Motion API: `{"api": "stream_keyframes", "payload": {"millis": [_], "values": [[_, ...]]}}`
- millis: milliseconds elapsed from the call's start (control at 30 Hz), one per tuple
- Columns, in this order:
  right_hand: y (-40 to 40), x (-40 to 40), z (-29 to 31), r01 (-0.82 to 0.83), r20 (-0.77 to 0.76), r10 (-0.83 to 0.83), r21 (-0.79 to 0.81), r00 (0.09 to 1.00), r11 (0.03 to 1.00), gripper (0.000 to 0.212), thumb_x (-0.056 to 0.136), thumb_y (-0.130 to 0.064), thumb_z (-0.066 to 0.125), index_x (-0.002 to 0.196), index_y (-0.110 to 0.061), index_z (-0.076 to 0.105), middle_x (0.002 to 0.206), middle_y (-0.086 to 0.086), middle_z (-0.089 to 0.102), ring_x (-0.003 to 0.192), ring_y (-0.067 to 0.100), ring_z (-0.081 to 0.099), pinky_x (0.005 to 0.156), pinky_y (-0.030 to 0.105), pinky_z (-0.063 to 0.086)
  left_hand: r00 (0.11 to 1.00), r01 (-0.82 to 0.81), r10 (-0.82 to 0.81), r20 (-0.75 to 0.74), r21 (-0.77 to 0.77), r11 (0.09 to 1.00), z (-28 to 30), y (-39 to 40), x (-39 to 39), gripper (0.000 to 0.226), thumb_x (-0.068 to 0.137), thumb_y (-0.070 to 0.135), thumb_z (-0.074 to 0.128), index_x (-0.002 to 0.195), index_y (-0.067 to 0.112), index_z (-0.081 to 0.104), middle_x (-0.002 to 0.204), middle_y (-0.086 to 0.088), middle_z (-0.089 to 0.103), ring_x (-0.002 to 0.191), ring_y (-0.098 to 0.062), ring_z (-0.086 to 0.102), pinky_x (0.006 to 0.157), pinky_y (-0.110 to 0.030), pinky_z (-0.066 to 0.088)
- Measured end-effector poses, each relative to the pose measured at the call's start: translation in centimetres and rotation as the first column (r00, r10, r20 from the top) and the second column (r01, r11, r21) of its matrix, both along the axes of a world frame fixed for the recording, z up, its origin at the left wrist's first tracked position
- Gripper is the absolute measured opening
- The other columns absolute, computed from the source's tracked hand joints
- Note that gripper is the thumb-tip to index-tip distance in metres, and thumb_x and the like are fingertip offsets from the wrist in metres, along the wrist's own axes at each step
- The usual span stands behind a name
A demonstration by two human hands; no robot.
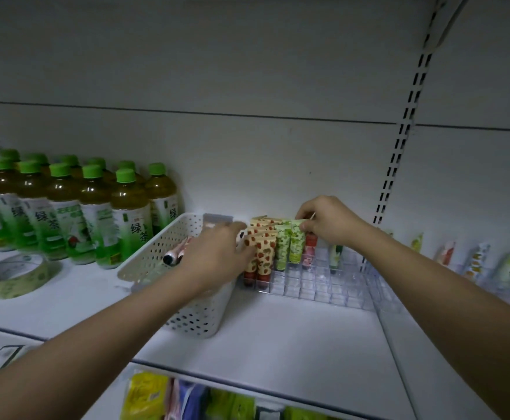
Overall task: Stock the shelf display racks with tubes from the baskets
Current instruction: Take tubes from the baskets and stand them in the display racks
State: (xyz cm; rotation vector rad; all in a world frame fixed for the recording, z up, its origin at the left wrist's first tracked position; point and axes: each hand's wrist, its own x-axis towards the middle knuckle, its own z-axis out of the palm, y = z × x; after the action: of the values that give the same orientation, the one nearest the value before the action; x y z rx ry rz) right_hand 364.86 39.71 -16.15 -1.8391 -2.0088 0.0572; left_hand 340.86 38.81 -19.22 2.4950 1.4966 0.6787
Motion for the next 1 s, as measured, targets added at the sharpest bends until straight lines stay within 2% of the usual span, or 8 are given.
{"api": "stream_keyframes", "payload": {"millis": [100, 200, 400, 567, 700, 800, 900, 1000], "values": [[0.1, -0.2, -0.7, 0.026, 0.024, -0.025, -0.035, 0.999, 0.999, 0.014, 0.088, -0.013, 0.071, 0.101, -0.010, 0.074, 0.104, 0.007, 0.072, 0.087, 0.017, 0.061, 0.076, 0.027, 0.045, 0.998, 0.008, -0.013, -0.069, -0.077, 0.997, -1.4, -1.3, -0.8, 0.056, 0.092, 0.054, 0.048, 0.141, 0.029, 0.040, 0.139, -0.006, 0.050, 0.123, -0.028, 0.049, 0.099, -0.043, 0.042], [0.3, -0.4, -1.0, 0.052, 0.032, -0.050, -0.060, 0.998, 0.997, 0.019, 0.087, -0.013, 0.072, 0.106, -0.008, 0.074, 0.108, 0.009, 0.071, 0.090, 0.017, 0.062, 0.078, 0.025, 0.044, 0.999, 0.041, -0.044, -0.018, -0.132, 0.990, -1.5, -1.3, -0.8, 0.048, 0.093, 0.048, 0.050, 0.136, 0.026, 0.044, 0.133, -0.005, 0.055, 0.114, -0.025, 0.054, 0.087, -0.035, 0.043], [0.9, -0.8, -1.4, 0.084, 0.029, -0.082, -0.063, 0.996, 0.994, 0.022, 0.088, -0.012, 0.071, 0.109, -0.006, 0.072, 0.111, 0.011, 0.070, 0.097, 0.021, 0.064, 0.078, 0.024, 0.041, 0.998, 0.041, -0.045, -0.046, -0.086, 0.995, -2.0, -1.2, -0.7, 0.047, 0.094, 0.044, 0.048, 0.138, 0.029, 0.041, 0.125, -0.003, 0.063, 0.090, -0.019, 0.056, 0.072, -0.029, 0.041], [1.2, -1.1, -1.9, 0.129, 0.031, -0.128, -0.054, 0.991, 0.990, 0.017, 0.090, -0.013, 0.069, 0.104, -0.005, 0.072, 0.105, 0.013, 0.070, 0.090, 0.023, 0.063, 0.076, 0.027, 0.043, 0.999, 0.026, -0.028, -0.030, -0.079, 0.997, -1.9, -1.2, -0.7, 0.045, 0.094, 0.042, 0.047, 0.137, 0.028, 0.043, 0.122, -0.004, 0.064, 0.092, -0.022, 0.061, 0.072, -0.032, 0.045], [0.5, -1.3, -1.9, 0.165, 0.024, -0.163, -0.060, 0.986, 0.985, 0.023, 0.089, -0.013, 0.070, 0.111, -0.007, 0.068, 0.114, 0.013, 0.066, 0.099, 0.026, 0.061, 0.082, 0.029, 0.047, 1.000, 0.026, -0.026, 0.003, -0.094, 0.995, -1.6, -1.5, -0.7, 0.038, 0.093, 0.037, 0.048, 0.130, 0.026, 0.050, 0.114, -0.003, 0.064, 0.084, -0.020, 0.055, 0.072, -0.032, 0.045], [-0.5, -1.7, -1.7, 0.188, 0.006, -0.188, -0.021, 0.982, 0.982, 0.035, 0.087, -0.014, 0.072, 0.120, -0.009, 0.060, 0.121, 0.013, 0.063, 0.107, 0.027, 0.059, 0.089, 0.034, 0.049, 0.997, 0.010, -0.005, 0.080, -0.054, 0.998, -1.5, -1.8, -0.8, 0.028, 0.095, 0.037, 0.046, 0.117, 0.023, 0.056, 0.104, -0.001, 0.067, 0.081, -0.019, 0.059, 0.072, -0.034, 0.051], [-1.5, -2.5, -0.9, 0.217, -0.036, -0.215, 0.108, 0.976, 0.970, 0.037, 0.090, -0.018, 0.067, 0.124, -0.008, 0.057, 0.117, 0.012, 0.061, 0.101, 0.027, 0.057, 0.084, 0.034, 0.047, 0.962, -0.072, 0.074, 0.262, -0.019, 0.997, -0.8, -1.8, -1.4, 0.026, 0.095, 0.033, 0.049, 0.117, 0.025, 0.060, 0.100, 0.002, 0.069, 0.078, -0.015, 0.065, 0.073, -0.036, 0.057], [-2.3, -3.8, 0.5, 0.180, -0.079, -0.168, 0.176, 0.983, 0.968, 0.025, 0.091, -0.018, 0.063, 0.116, -0.011, 0.063, 0.104, 0.005, 0.063, 0.090, 0.019, 0.056, 0.076, 0.028, 0.040, 0.867, -0.137, 0.155, 0.473, -0.073, 0.988, -0.2, -0.9, -3.0, 0.026, 0.094, 0.019, 0.054, 0.118, 0.029, 0.059, 0.086, 0.008, 0.066, 0.060, -0.004, 0.063, 0.055, -0.027, 0.057]]}}
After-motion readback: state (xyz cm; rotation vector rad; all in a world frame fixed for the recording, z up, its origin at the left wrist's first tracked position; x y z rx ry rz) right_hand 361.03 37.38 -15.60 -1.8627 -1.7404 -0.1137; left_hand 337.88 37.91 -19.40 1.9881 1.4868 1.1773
